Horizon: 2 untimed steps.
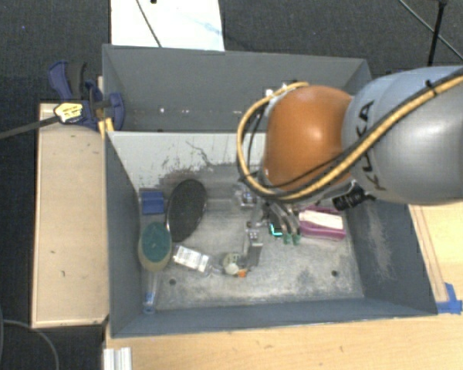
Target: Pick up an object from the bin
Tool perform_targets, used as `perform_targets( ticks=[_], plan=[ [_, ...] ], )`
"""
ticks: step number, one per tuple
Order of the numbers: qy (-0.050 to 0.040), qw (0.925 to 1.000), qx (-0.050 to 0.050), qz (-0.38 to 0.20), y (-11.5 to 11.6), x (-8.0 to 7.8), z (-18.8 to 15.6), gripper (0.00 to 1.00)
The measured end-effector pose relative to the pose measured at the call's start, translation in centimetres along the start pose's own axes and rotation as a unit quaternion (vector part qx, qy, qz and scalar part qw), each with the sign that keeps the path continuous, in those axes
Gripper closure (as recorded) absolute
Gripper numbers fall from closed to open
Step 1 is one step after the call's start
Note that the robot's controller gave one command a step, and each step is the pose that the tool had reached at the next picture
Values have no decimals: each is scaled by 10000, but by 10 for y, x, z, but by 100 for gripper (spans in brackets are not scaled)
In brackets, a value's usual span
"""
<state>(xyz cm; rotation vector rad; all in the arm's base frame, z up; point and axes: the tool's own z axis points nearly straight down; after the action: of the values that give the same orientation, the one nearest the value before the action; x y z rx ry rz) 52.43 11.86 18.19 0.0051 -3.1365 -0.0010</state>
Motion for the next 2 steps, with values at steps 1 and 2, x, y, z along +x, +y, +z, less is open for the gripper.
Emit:
perform_targets(
  ticks=[1,2],
  plan=[
    [6,9999,5,114,-20,7,116,0],
    [-32,9999,-5,133,-19,4,112,100]
  ],
)
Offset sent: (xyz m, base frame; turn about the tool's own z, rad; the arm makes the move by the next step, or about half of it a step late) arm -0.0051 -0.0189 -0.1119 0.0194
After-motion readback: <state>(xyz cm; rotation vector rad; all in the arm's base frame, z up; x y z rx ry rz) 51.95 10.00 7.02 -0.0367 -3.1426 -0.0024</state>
